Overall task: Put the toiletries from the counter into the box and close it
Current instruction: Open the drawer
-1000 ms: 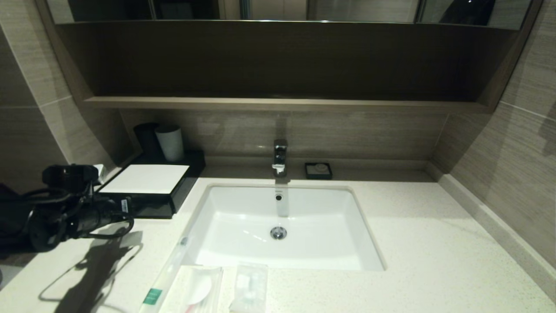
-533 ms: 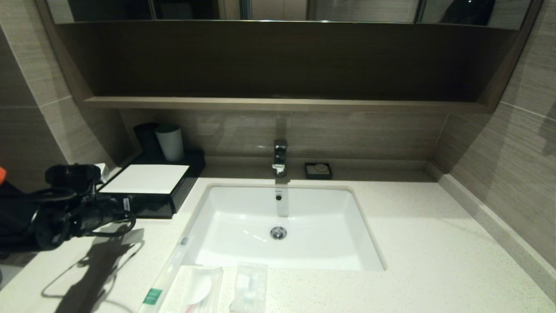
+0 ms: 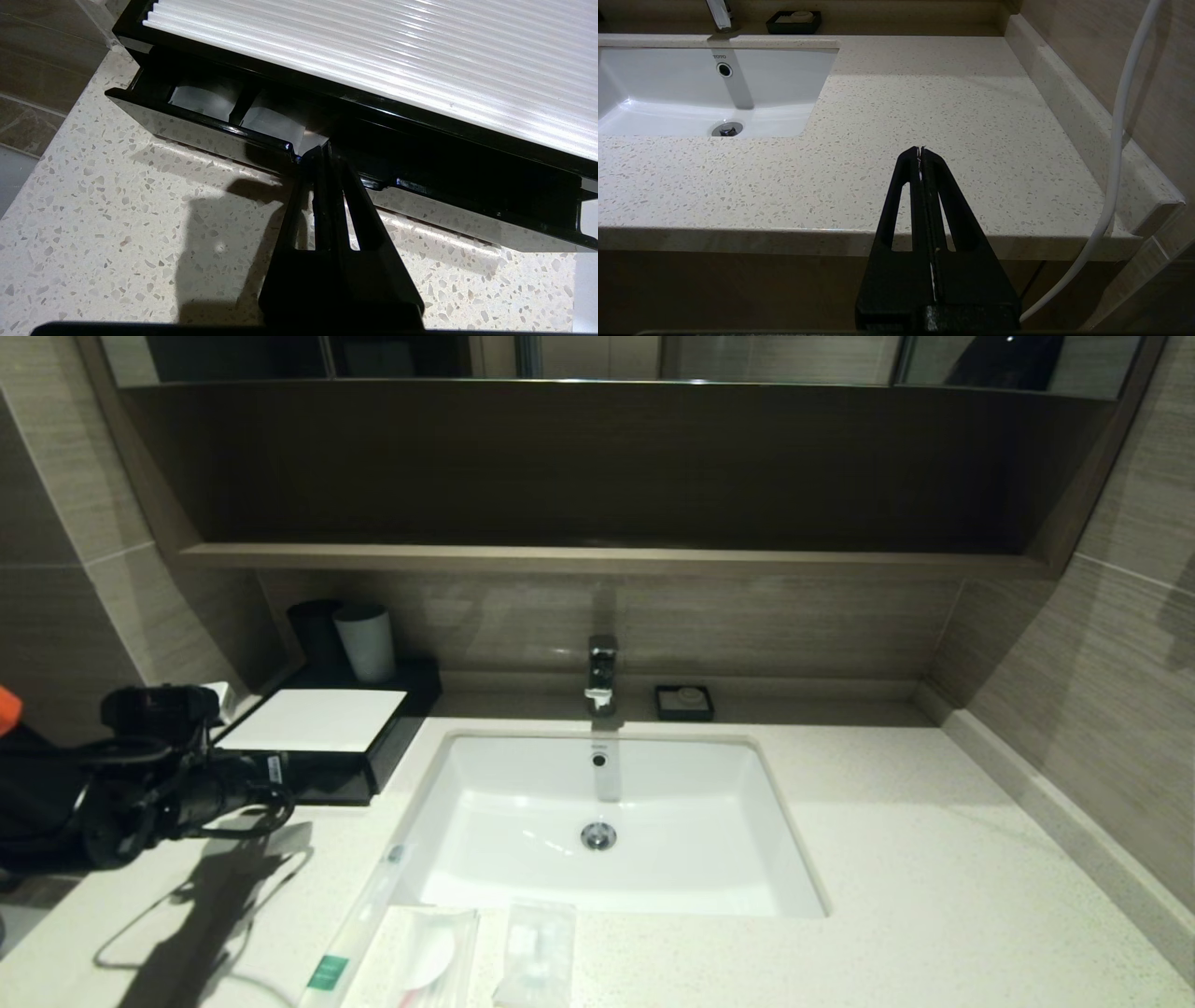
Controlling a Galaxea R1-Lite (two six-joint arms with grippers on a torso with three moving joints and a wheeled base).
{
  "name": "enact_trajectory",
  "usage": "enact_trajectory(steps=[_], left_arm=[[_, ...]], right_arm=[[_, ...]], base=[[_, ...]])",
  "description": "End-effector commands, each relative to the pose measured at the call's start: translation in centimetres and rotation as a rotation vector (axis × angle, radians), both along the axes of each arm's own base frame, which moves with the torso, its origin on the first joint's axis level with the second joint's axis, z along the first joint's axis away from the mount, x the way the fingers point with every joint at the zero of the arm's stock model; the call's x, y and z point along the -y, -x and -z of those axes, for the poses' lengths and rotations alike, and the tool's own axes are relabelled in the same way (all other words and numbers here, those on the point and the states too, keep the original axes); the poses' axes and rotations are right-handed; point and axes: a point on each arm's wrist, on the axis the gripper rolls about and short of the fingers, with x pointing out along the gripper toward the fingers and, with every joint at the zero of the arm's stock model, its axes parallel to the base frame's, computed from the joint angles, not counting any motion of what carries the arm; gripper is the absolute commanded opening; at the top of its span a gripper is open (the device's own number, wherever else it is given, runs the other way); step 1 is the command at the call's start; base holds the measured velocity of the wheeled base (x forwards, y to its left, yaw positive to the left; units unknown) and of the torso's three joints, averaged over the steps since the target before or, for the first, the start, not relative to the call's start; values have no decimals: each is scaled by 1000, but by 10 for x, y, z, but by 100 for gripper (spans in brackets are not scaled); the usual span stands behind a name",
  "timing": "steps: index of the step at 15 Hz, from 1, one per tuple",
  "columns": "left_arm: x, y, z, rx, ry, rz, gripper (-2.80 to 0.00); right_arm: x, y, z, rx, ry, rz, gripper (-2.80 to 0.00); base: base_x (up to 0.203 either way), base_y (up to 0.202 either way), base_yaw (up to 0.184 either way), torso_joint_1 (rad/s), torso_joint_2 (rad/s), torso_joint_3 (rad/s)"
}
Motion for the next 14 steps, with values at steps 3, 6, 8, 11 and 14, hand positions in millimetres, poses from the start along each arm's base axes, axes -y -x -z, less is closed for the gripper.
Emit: enact_trajectory(steps=[3,6,8,11,14], left_arm=[[1,0,2,2,27,33,-280],[1,-1,2,2,26,32,-280],[1,-1,3,2,26,34,-280],[0,-3,6,6,24,33,-280],[1,-4,9,1,24,34,-280]], right_arm=[[0,0,0,0,0,0,-280],[0,0,0,0,0,0,-280],[0,0,0,0,1,0,-280],[0,0,0,0,0,0,-280],[0,0,0,0,2,0,-280]], base=[[0,0,0,0,0,0],[0,0,0,0,0,0],[0,0,0,0,0,0],[0,0,0,0,0,0],[0,0,0,0,0,0]])
